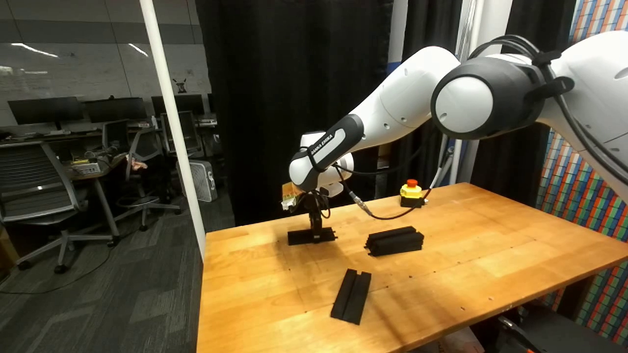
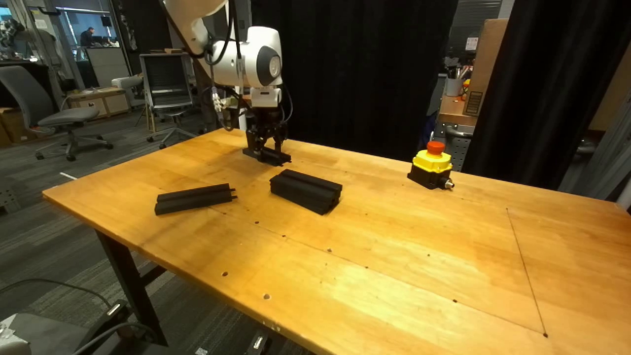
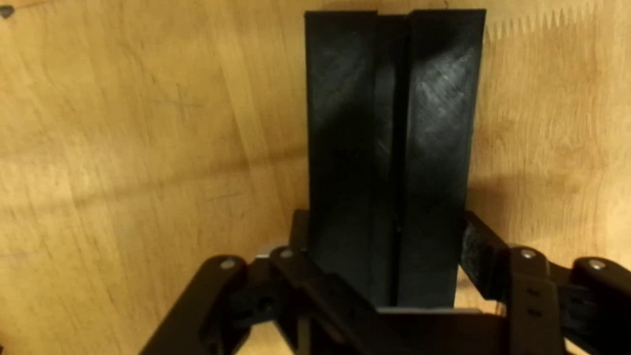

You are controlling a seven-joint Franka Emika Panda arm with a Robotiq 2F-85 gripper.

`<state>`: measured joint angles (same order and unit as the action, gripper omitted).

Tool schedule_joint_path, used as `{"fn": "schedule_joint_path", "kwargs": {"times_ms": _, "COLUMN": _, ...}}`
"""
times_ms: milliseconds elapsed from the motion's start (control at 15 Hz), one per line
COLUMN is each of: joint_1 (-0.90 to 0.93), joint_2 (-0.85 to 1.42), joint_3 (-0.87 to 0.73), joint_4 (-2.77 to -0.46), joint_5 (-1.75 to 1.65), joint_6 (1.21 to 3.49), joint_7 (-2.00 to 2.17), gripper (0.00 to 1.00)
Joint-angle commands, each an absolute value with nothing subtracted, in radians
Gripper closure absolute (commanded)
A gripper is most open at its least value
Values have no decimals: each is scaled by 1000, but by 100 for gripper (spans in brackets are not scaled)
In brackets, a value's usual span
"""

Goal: Stack up the black objects.

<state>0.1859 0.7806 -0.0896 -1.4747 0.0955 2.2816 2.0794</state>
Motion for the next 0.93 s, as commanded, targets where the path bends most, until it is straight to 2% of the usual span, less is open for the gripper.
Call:
{"fn": "schedule_joint_path", "kwargs": {"times_ms": 0, "joint_1": 170, "joint_2": 746, "joint_3": -71, "joint_4": -1493, "joint_5": 89, "joint_6": 2236, "joint_7": 2043, "gripper": 55}}
{"fn": "schedule_joint_path", "kwargs": {"times_ms": 267, "joint_1": 152, "joint_2": 677, "joint_3": -62, "joint_4": -1567, "joint_5": 91, "joint_6": 2205, "joint_7": 1968, "gripper": 55}}
{"fn": "schedule_joint_path", "kwargs": {"times_ms": 867, "joint_1": 45, "joint_2": 391, "joint_3": -95, "joint_4": -1904, "joint_5": 81, "joint_6": 2249, "joint_7": 1638, "gripper": 55}}
